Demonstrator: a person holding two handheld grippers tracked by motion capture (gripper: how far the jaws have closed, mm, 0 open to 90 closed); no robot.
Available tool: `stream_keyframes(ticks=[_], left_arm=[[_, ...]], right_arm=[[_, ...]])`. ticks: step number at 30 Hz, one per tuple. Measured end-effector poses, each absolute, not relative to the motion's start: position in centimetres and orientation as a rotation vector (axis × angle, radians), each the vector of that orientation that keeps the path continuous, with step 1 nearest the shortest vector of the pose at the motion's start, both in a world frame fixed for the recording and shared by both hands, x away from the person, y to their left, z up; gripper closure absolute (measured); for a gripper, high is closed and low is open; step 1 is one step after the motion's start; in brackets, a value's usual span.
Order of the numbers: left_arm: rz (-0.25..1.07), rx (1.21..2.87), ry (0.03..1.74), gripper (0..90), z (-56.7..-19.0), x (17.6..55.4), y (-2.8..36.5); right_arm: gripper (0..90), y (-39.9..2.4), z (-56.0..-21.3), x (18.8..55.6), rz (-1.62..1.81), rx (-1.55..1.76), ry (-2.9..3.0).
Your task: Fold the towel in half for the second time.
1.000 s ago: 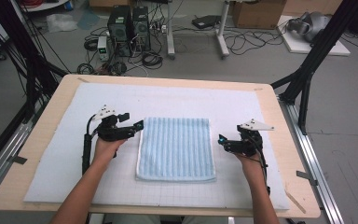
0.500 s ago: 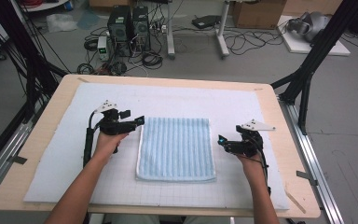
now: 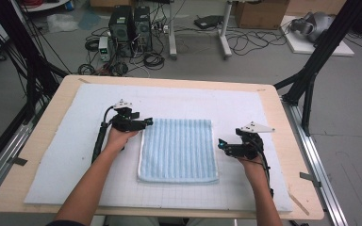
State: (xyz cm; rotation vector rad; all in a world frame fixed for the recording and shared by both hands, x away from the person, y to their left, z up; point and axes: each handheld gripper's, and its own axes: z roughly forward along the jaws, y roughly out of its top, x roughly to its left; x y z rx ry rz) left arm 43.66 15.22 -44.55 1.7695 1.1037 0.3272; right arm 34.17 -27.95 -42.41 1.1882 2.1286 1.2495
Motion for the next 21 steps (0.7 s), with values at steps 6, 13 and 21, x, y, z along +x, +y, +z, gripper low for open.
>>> stream_keyframes(ticks=[6, 13, 21], left_arm=[[0.367, 1.85, 1.112, 31.4, -44.6, 44.6, 13.9], [0.388, 1.93, 1.111, 50.0, -45.1, 44.9, 13.1], [0.397, 1.984, 1.029, 78.0, -45.1, 44.6, 12.6]], right_arm=[[11.5, -27.9, -42.8, 34.2, 1.247, 1.195, 2.141], [11.6, -27.9, -43.1, 34.1, 1.234, 1.204, 2.148], [11.6, -27.6, -43.2, 34.1, 1.21, 1.202, 2.164]])
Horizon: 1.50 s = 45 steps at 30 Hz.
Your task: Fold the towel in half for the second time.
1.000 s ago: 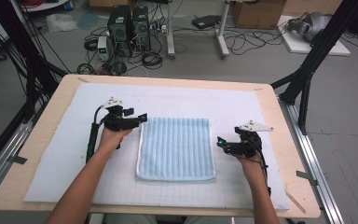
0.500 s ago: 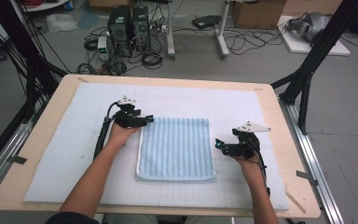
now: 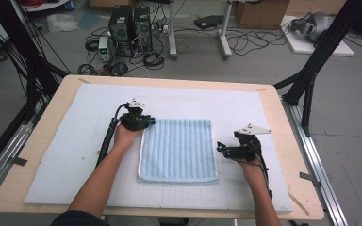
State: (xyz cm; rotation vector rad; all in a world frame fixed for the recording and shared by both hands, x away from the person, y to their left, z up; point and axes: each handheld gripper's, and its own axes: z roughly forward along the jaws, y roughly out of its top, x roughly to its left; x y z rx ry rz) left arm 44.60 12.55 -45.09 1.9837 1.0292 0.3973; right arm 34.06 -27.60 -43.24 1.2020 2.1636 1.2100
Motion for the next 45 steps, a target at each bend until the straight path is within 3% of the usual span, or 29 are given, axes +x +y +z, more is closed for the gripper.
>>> stream_keyframes(ticks=[3, 13, 24, 26, 30, 33, 35, 38, 45], left_arm=[[0.381, 1.979, 1.027, 84.0, -45.1, 44.6, 12.6], [0.345, 1.95, 1.047, 86.0, -45.2, 44.7, 12.9], [0.339, 1.946, 1.046, 85.9, -45.2, 44.7, 12.9], [0.338, 1.945, 1.046, 85.9, -45.2, 44.7, 12.9], [0.34, 1.952, 1.042, 85.9, -45.2, 44.7, 12.9], [0.346, 1.955, 1.038, 85.9, -45.2, 44.6, 12.8], [0.347, 1.954, 1.041, 85.9, -45.2, 44.6, 12.8], [0.351, 1.935, 1.048, 85.9, -45.1, 44.5, 12.9], [0.377, 1.868, 1.041, 86.0, -44.7, 44.3, 13.4]], right_arm=[[11.6, -27.5, -43.3, 34.1, 1.219, 1.204, 2.16], [11.5, -26.7, -43.2, 35.5, 1.223, 1.223, 2.152], [13.1, -23.4, -44.0, 41.7, 1.101, 1.226, 2.246], [26.3, -23.1, -44.2, 42.7, 1.101, 1.221, 2.247], [35.4, -22.6, -45.0, 43.8, 1.097, 1.293, 2.256], [63.1, -22.2, -45.0, 43.8, 1.156, 1.265, 2.277], [74.8, -21.8, -45.0, 43.8, 1.143, 1.211, 2.302], [80.7, -21.5, -44.8, 43.7, 1.139, 1.169, 2.339], [82.5, -21.7, -44.2, 43.5, 1.171, 1.129, 2.3]])
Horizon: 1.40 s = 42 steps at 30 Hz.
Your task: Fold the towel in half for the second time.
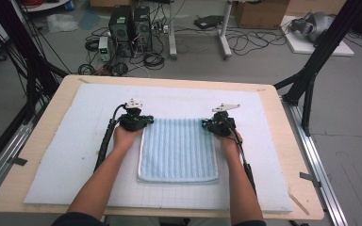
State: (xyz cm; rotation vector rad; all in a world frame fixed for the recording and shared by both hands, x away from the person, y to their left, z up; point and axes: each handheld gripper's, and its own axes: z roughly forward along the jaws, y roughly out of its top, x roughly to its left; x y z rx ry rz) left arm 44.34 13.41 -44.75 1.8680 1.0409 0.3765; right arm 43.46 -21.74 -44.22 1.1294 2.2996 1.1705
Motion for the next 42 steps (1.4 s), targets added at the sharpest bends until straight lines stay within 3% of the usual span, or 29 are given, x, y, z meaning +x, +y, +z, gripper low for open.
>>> stream_keyframes(ticks=[9, 15, 42], left_arm=[[0.435, 1.702, 0.954, 86.0, -42.2, 44.8, 14.4], [0.368, 1.742, 0.959, 85.9, -41.3, 43.8, 14.7], [0.309, 1.695, 0.829, 85.5, -40.9, 36.1, 15.9]], right_arm=[[82.7, -22.0, -42.4, 43.4, 1.255, 1.123, 2.135], [82.2, -21.9, -41.6, 42.4, 1.263, 1.088, 2.139], [81.7, -23.9, -41.0, 35.2, 1.484, 1.022, 2.181]])
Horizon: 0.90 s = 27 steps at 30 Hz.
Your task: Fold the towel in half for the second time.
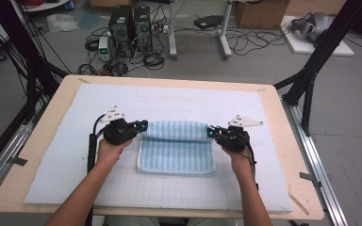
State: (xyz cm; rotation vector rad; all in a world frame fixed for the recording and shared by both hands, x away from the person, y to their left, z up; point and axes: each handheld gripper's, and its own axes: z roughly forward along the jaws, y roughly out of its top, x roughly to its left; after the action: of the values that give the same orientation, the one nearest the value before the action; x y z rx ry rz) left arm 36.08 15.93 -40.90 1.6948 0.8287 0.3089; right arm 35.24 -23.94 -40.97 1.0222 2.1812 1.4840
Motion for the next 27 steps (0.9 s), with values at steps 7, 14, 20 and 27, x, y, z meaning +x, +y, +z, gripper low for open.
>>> stream_keyframes(ticks=[7, 14, 20, 27], left_arm=[[0.3, 1.694, 0.8, 85.6, -41.0, 34.5, 16.1], [0.295, 1.696, 0.776, 85.5, -41.1, 33.4, 16.2], [0.29, 1.697, 0.767, 85.5, -41.2, 32.7, 16.2], [0.281, 1.725, 0.755, 85.4, -41.8, 31.9, 16.3]], right_arm=[[81.8, -24.1, -41.1, 33.5, 1.478, 0.975, 2.196], [81.8, -24.3, -41.4, 32.4, 1.481, 0.961, 2.21], [81.8, -24.5, -41.0, 31.7, 1.496, 0.93, 2.213], [81.8, -24.6, -41.2, 30.9, 1.499, 0.904, 2.229]])
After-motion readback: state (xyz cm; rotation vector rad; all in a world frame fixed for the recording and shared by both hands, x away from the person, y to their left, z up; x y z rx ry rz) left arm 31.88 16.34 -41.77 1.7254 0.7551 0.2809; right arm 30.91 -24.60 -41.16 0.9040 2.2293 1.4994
